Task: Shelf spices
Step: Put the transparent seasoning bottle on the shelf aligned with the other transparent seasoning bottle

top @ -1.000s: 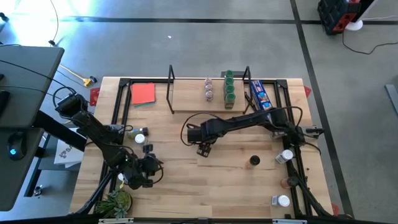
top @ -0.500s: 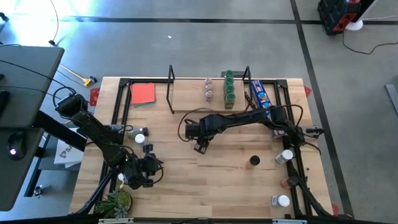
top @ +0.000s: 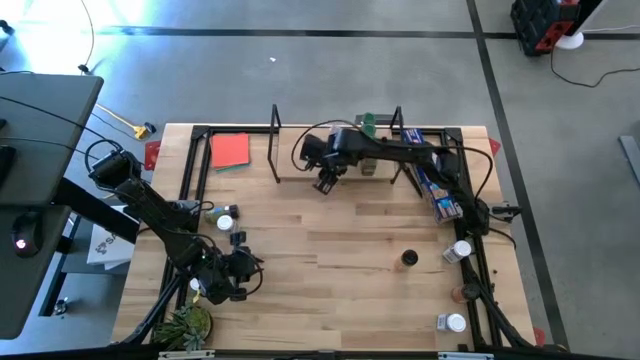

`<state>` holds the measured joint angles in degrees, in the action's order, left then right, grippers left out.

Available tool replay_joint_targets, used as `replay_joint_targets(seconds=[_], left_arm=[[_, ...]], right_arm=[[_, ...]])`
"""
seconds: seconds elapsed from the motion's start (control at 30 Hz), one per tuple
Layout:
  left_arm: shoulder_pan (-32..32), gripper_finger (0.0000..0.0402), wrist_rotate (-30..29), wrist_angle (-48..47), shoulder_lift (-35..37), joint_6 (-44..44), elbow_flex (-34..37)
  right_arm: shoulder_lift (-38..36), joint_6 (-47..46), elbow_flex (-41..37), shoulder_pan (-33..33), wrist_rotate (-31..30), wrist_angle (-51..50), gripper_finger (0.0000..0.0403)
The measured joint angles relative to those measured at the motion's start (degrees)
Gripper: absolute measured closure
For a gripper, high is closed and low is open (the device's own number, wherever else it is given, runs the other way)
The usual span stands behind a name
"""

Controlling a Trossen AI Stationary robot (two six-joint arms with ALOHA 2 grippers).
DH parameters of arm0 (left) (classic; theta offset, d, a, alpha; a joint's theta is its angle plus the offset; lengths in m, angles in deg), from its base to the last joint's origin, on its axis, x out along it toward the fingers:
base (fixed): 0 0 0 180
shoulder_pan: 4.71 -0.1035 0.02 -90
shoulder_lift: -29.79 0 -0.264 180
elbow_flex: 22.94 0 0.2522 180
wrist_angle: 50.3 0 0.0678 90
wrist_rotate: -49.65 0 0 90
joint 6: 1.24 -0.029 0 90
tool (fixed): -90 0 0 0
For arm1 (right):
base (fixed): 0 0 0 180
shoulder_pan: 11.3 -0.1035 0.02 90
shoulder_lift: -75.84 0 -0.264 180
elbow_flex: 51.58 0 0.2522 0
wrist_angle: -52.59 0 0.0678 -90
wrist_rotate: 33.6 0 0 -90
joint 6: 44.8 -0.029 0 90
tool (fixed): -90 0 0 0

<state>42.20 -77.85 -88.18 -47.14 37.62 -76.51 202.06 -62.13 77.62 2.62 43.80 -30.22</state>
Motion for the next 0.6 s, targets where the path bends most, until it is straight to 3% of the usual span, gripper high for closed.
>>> replay_joint_targets(seconds=[0.3,0.6], left_arm=[[0.0,0.0315,-0.7,0.0,0.0,0.0,0.0],[0.0,0.0315,-0.7,0.0,0.0,0.0,0.0]], right_arm=[[0.0,-0.6,0.0,2.5,-0.9,0.7,0.0212],[0.4,-0.6,0.0,3.7,-1.8,1.4,0.0221]])
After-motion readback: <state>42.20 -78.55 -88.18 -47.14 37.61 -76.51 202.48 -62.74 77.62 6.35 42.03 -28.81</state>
